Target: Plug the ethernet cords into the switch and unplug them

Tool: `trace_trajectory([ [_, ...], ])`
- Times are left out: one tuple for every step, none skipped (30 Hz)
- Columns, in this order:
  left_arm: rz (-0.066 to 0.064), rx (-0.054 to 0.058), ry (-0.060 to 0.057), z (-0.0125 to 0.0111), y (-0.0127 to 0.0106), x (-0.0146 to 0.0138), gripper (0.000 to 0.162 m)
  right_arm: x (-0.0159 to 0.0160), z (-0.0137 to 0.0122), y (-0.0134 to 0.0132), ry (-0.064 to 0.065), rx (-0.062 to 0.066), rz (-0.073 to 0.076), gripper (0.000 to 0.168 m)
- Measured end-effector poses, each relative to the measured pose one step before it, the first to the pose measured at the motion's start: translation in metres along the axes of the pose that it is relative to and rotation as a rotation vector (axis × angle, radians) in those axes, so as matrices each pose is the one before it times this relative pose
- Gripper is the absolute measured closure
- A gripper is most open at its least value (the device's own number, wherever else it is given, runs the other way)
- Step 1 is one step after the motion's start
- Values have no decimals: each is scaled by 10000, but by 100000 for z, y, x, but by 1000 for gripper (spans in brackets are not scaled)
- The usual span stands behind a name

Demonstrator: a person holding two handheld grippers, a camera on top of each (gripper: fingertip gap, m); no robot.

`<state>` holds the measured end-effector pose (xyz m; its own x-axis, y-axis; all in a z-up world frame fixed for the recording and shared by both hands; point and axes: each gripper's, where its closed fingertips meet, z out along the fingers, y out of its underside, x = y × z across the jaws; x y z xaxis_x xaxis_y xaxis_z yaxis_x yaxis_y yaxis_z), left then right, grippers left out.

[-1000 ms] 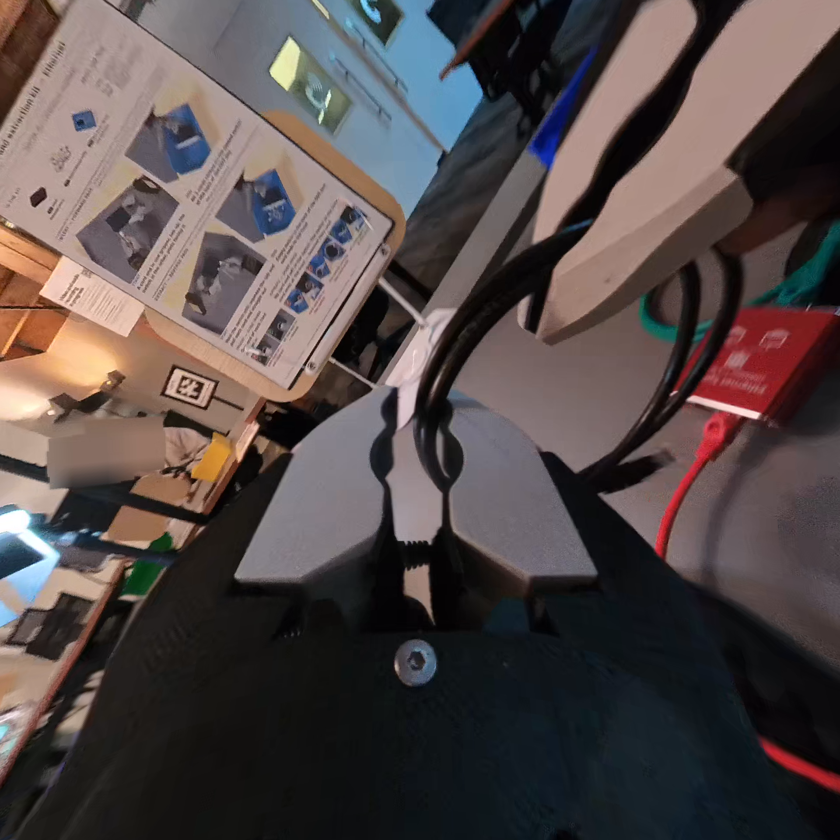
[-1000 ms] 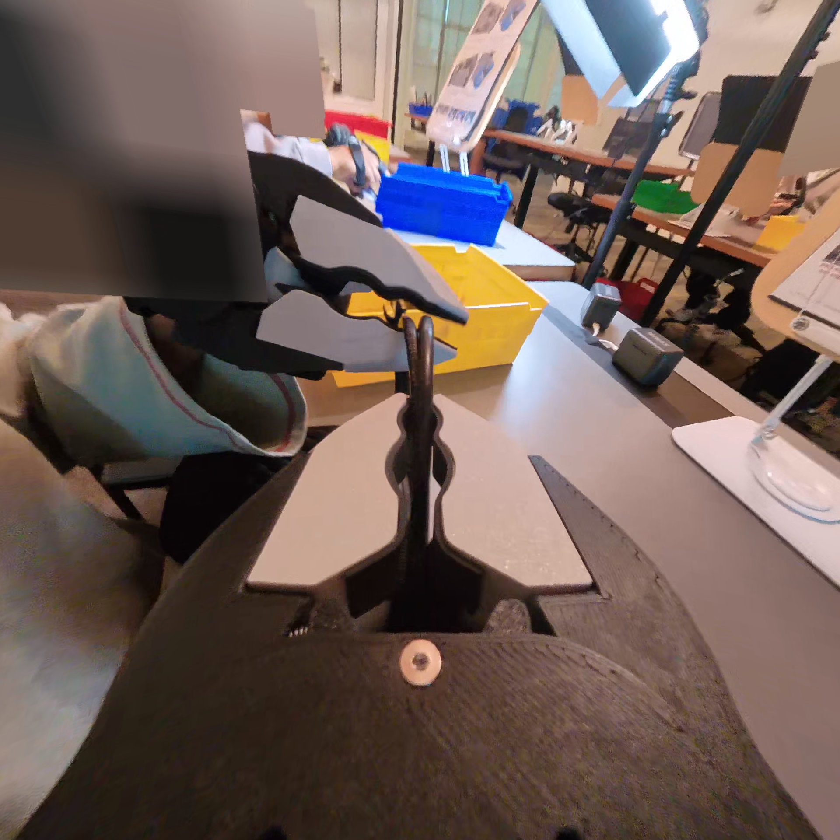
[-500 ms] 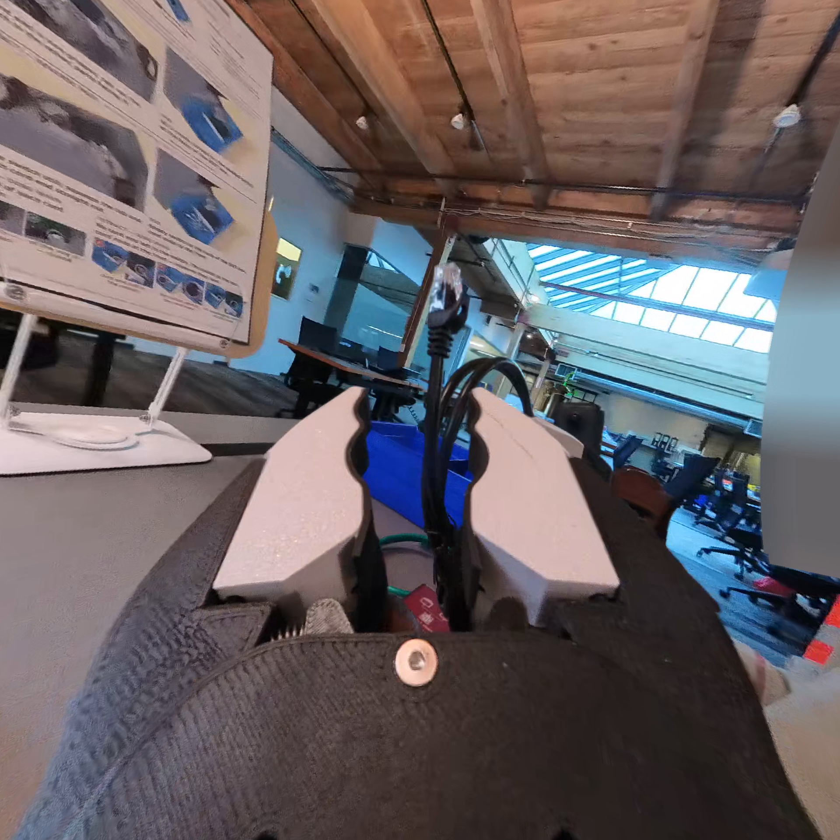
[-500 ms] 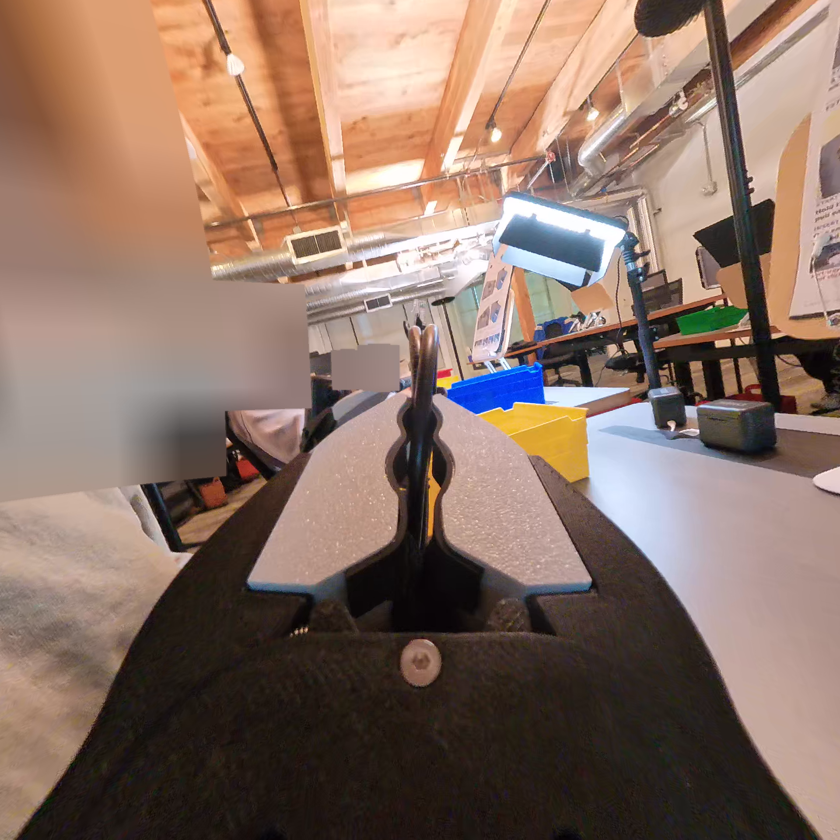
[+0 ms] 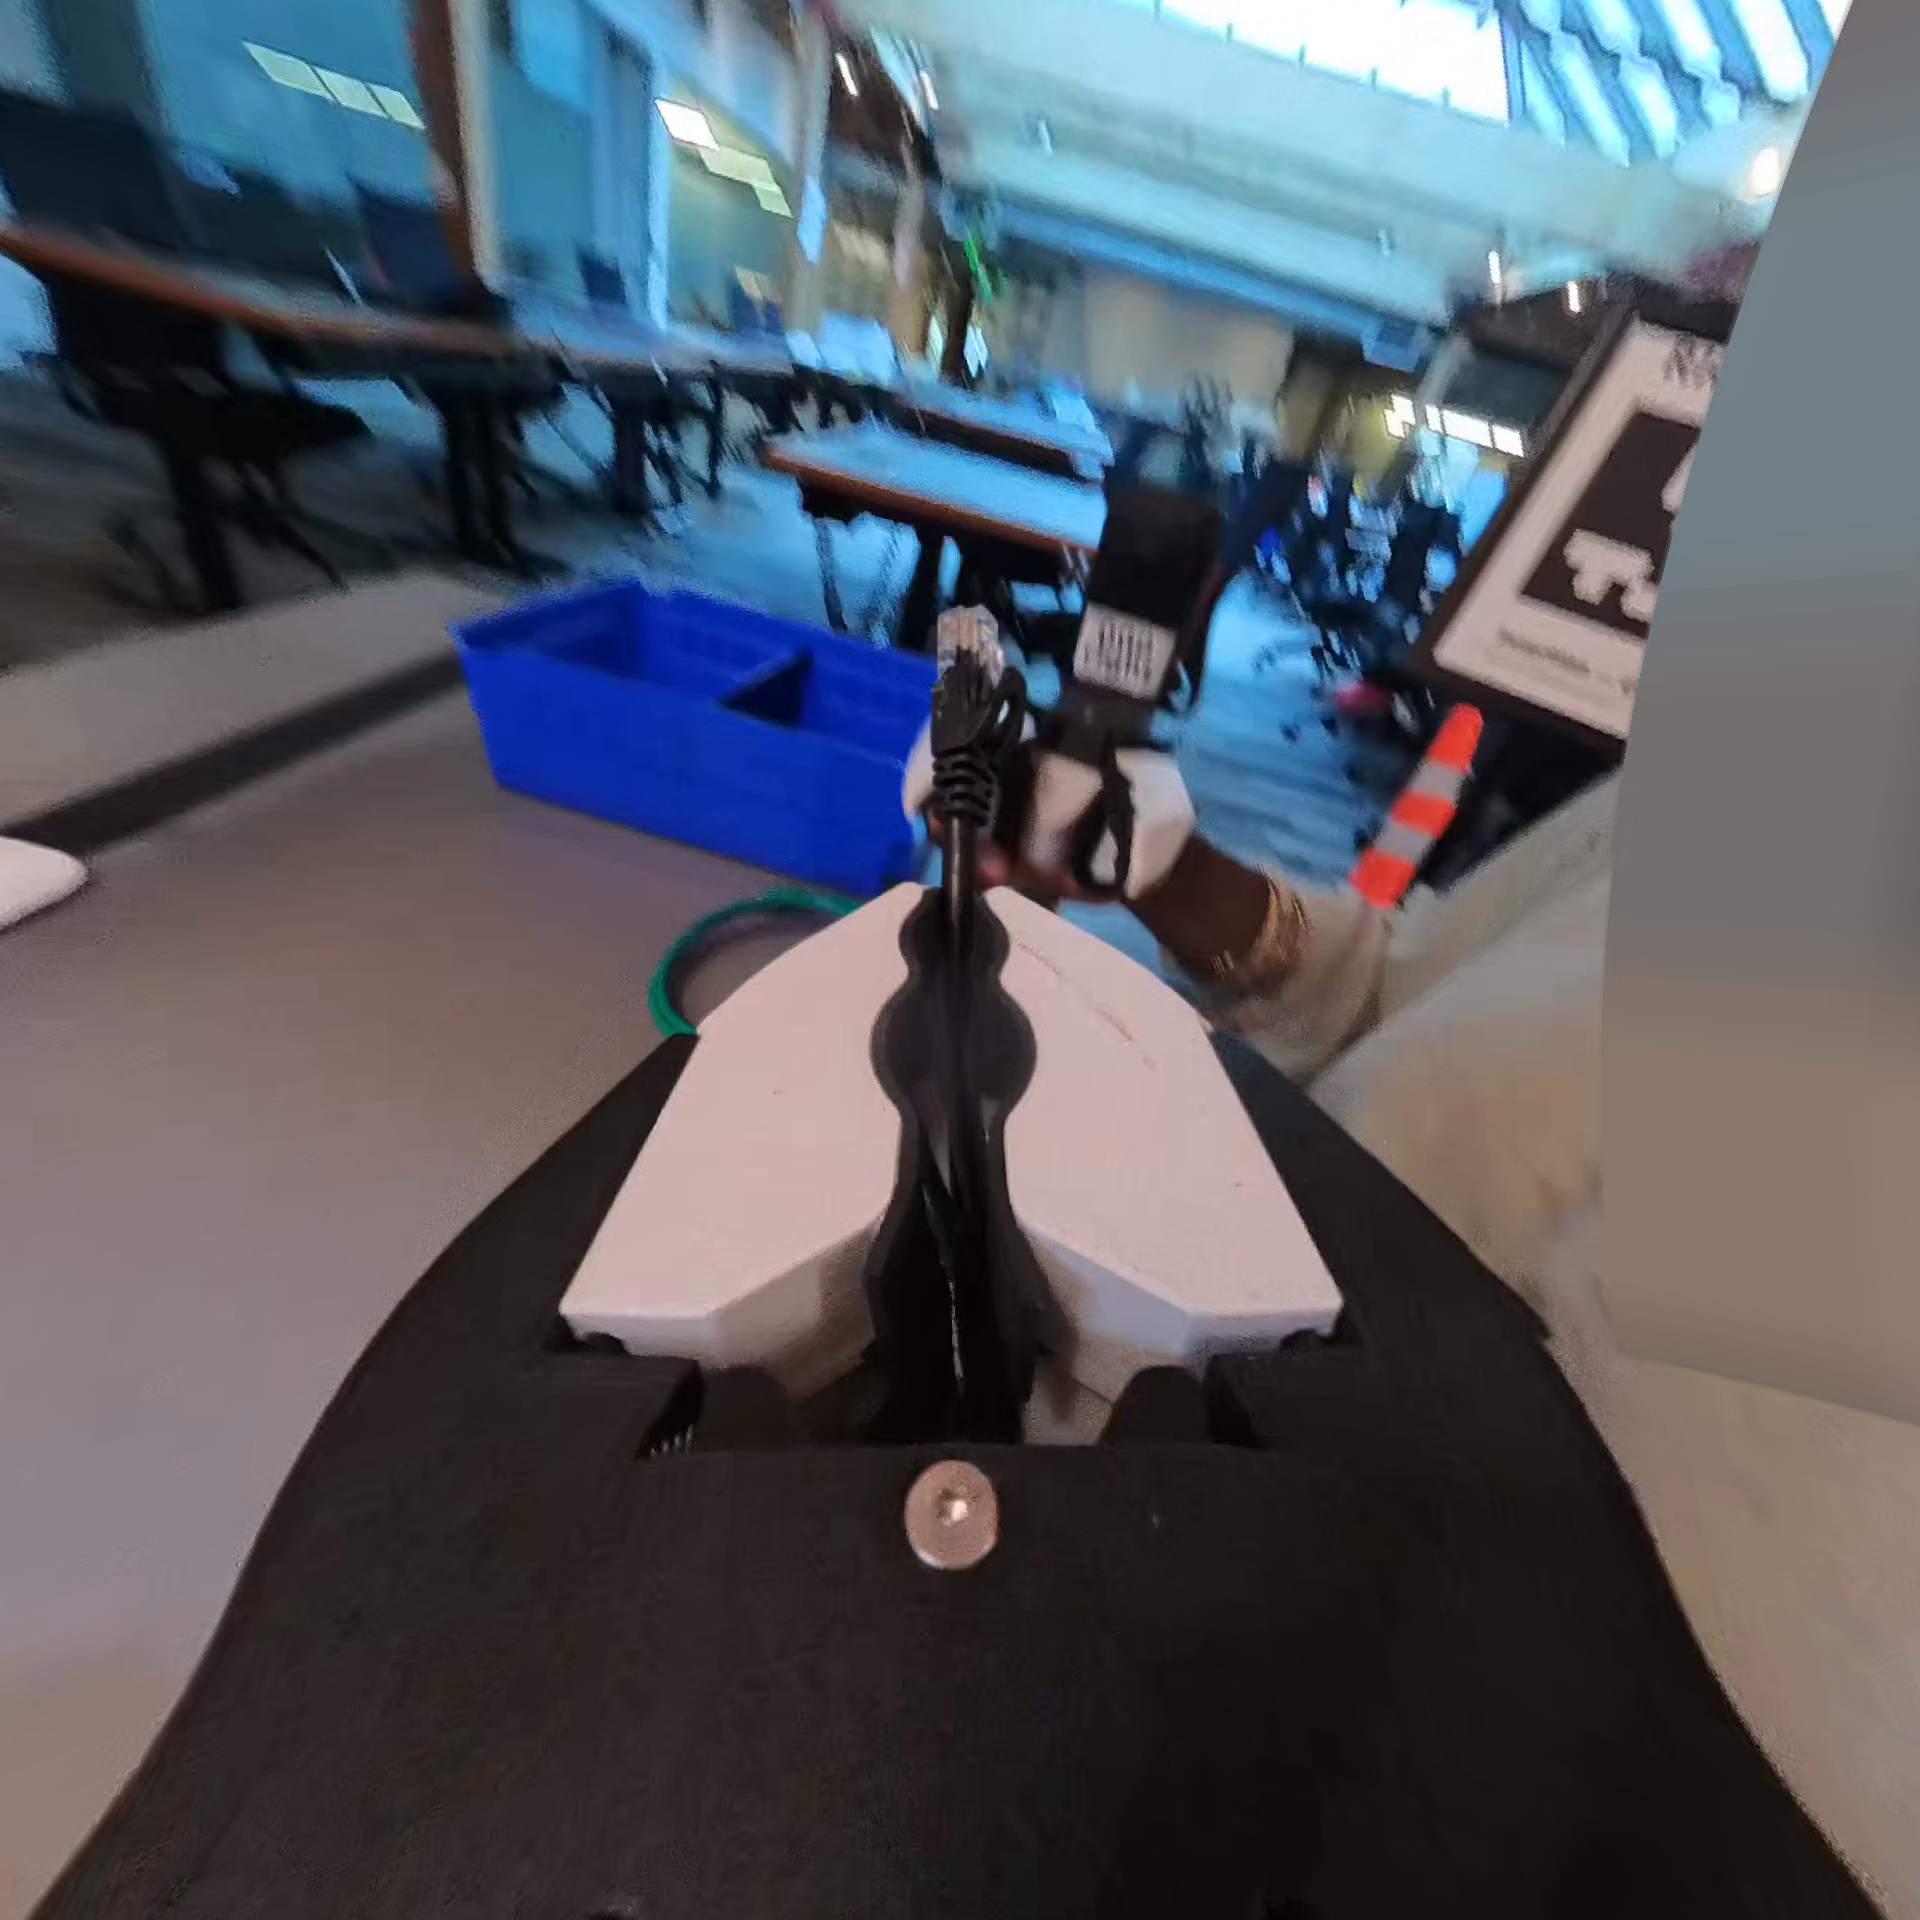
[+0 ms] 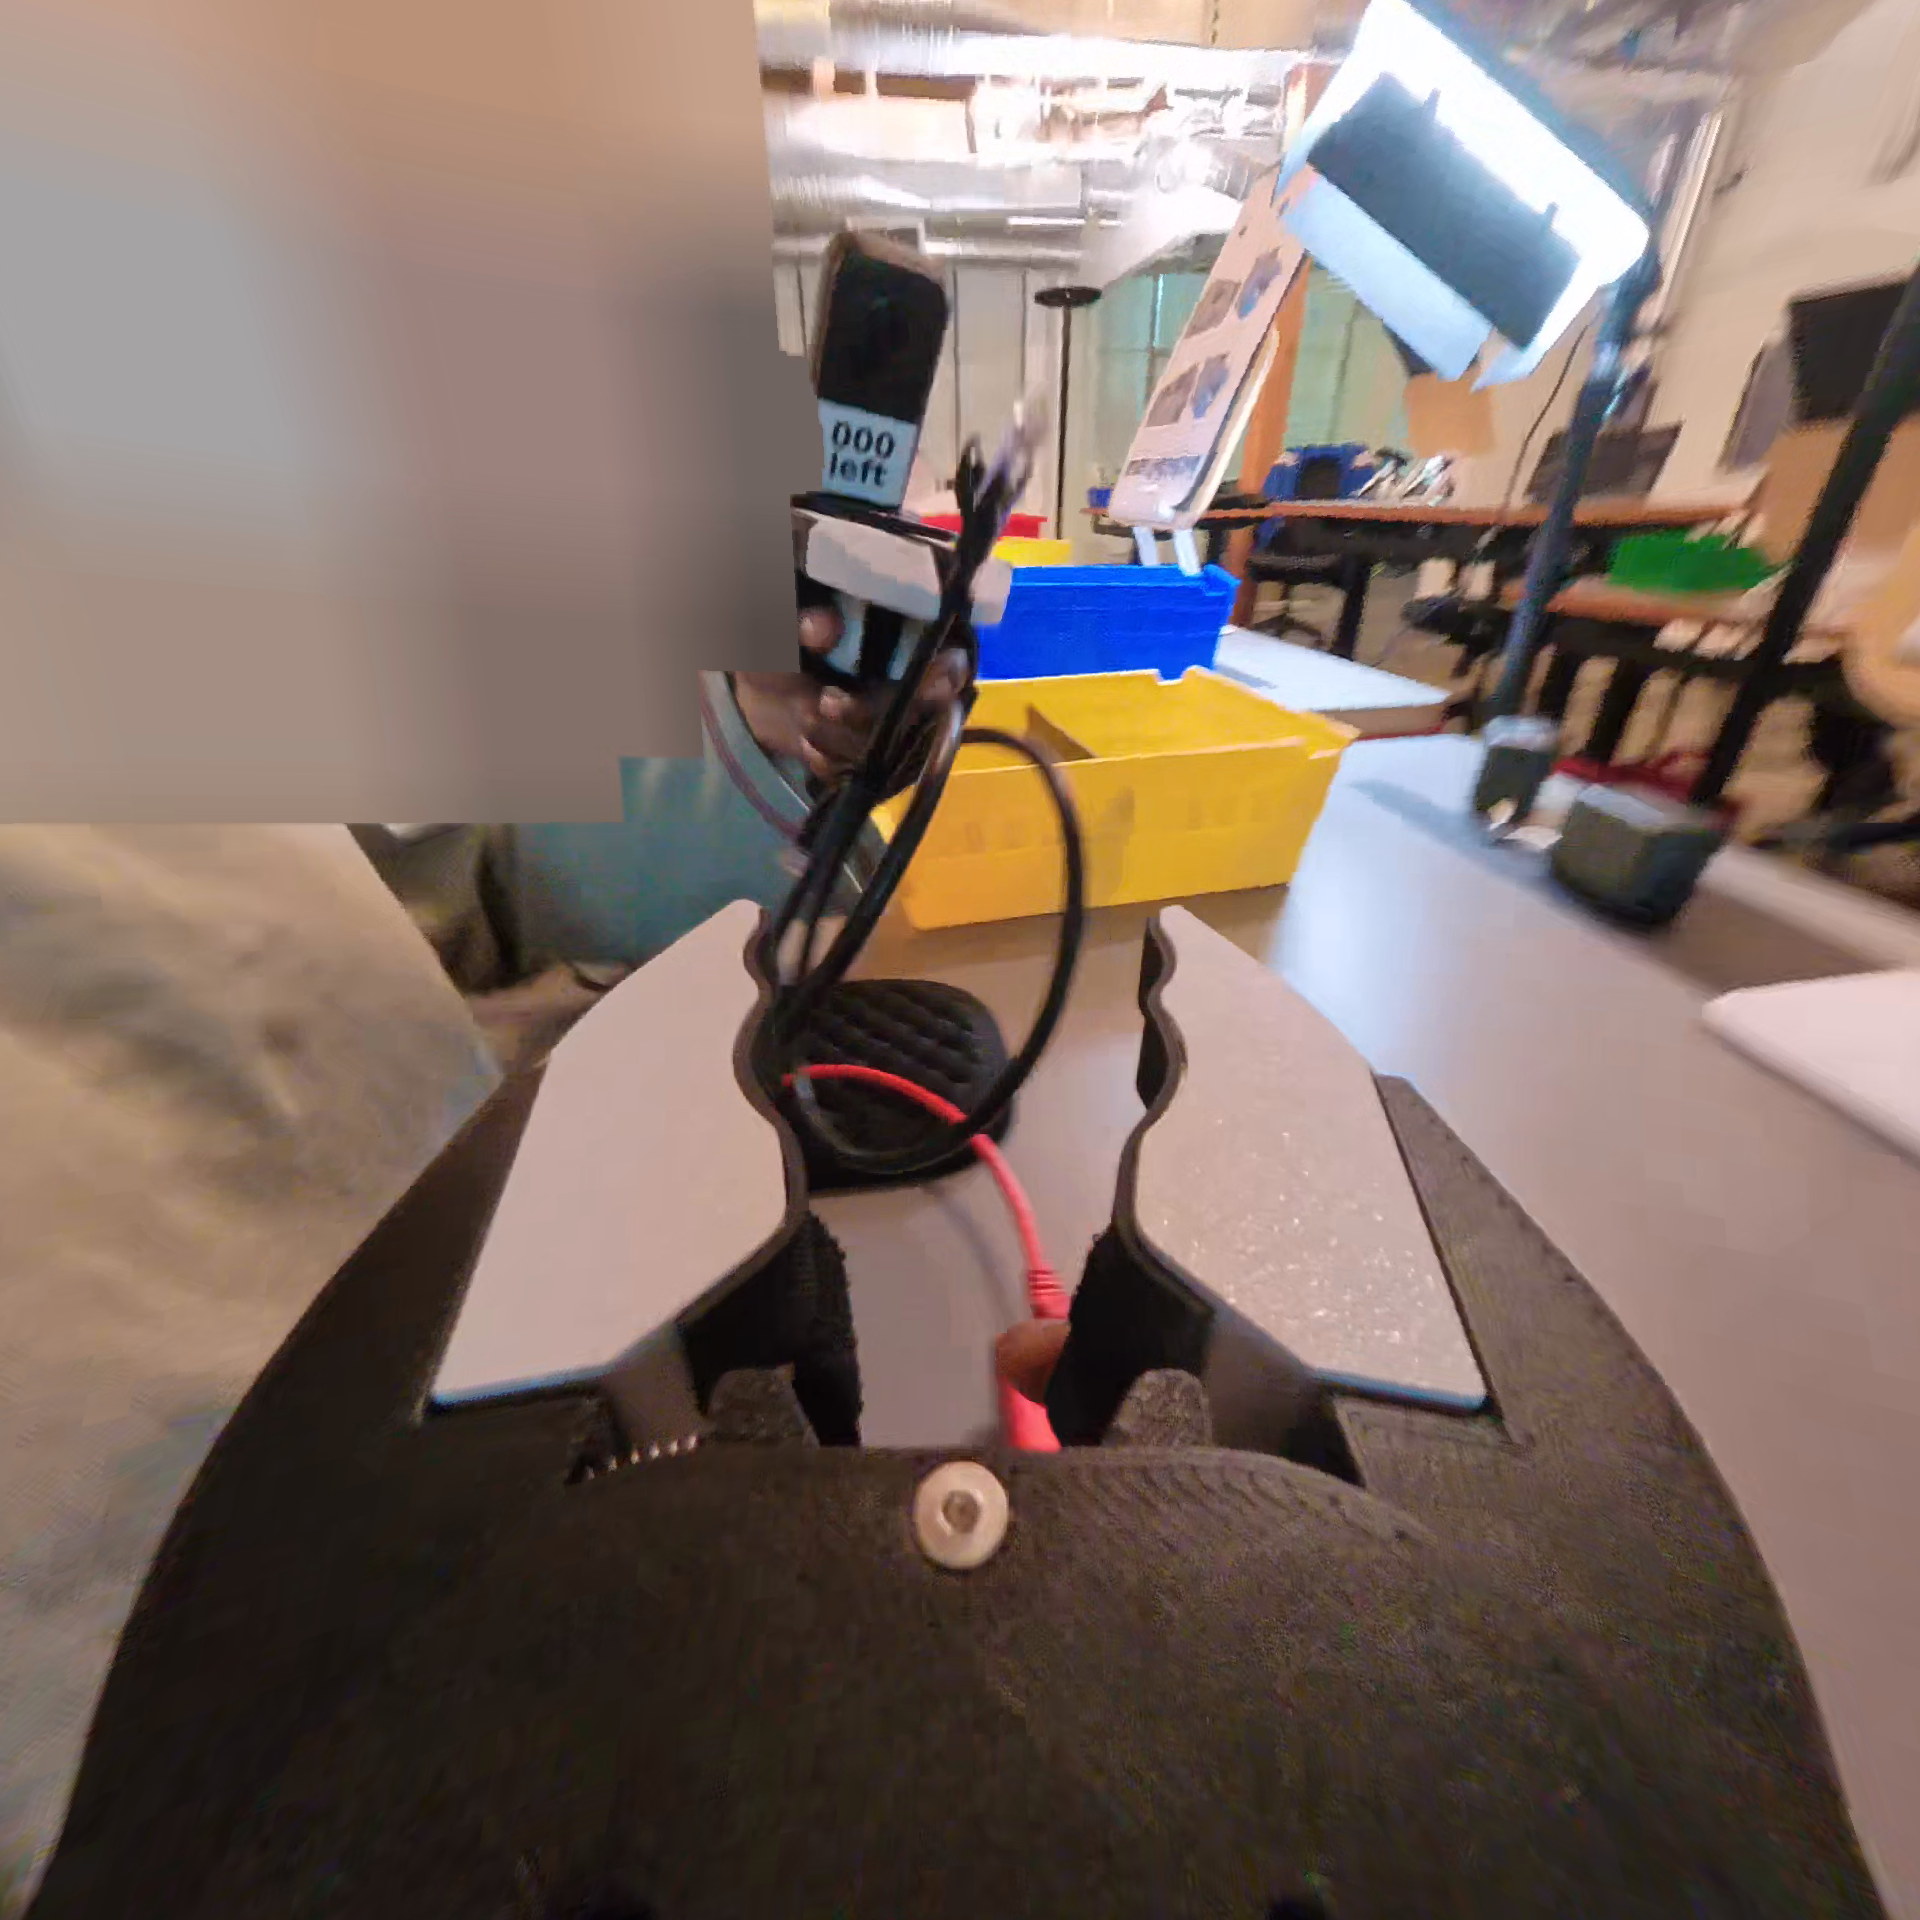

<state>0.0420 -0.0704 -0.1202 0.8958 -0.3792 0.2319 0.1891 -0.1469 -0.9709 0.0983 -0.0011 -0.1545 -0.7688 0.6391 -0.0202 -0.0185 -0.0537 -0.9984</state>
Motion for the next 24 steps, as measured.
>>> trace_trajectory([
  [-42, -692, 255, 180, 526, 302, 157, 38, -79, -710, 151, -225, -930, 103],
  [-28, -626, 130, 282, 504, 174, 157, -41, 72, -654, 59, -288, -912, 106],
  [52, -566, 236, 345, 511, 360, 157, -184, 201, -518, -77, -370, -874, 112],
  [10, -526, 248, 411, 492, 399, 157, -234, 314, -485, -139, -344, -818, 114],
  [-9, -447, 187, 457, 434, 301, 157, -175, 373, -431, -138, -285, -720, 115],
  [-18, -428, 256, 506, 445, 374, 157, -214, 411, -359, -211, -225, -579, 118],
  [-44, -334, 238, 481, 340, 325, 157, -261, 443, -196, -291, -218, -426, 119],
  [-81, -250, 157, 462, 242, 164, 157, -254, 418, 26, -316, -271, -298, 120],
  [-51, -206, 130, 398, 211, 103, 157, -250, 369, 94, -289, -241, -264, 122],
  [-2, -70, 122, 344, 68, 77, 157, -323, 302, 4, -293, -132, -280, 126],
  [-24, -24, 151, 270, 23, 104, 157, -288, 243, 7, -224, -96, -250, 131],
  [-39, 19, 119, 195, -38, 89, 157, -156, 212, 134, -113, -168, -171, 136],
  [32, 44, 97, 131, -57, 100, 157, -42, 170, 300, -32, -269, -88, 139],
  [20, 51, 39, 83, -64, 36, 157, 0, 76, 172, 18, -148, -55, 145],
  [24, 59, 50, 59, -73, 47, 157, -13, -14, -34, 22, 56, -36, 152],
  [52, 131, 39, 2, -159, 38, 157, -141, -82, -128, -55, 138, -1, 154],
  [134, 240, -17, -32, -304, -26, 156, -77, -128, -146, -17, 173, 106, 155],
  [219, 348, -129, -98, -441, -142, 156, 145, -157, -141, 115, 196, 264, 155],
  [379, 401, -353, -111, -516, -380, 151, 258, -173, -68, 154, 215, 391, 156],
  [596, 470, -705, -108, -588, -704, 134, 249, -203, -30, 137, 283, 487, 156],
  [848, 469, -777, -81, -503, -610, 123, 209, -181, -49, 105, 390, 566, 156],
  [1057, 494, -704, -35, -536, -350, 118, 139, -106, 93, 36, 351, 632, 156],
  [1125, 457, -542, 17, -489, -60, 117, 47, -53, 194, -15, 295, 578, 156],
  [1016, 198, -274, 141, -208, 170, 117, -57, -11, 171, -80, 296, 465, 156],
])
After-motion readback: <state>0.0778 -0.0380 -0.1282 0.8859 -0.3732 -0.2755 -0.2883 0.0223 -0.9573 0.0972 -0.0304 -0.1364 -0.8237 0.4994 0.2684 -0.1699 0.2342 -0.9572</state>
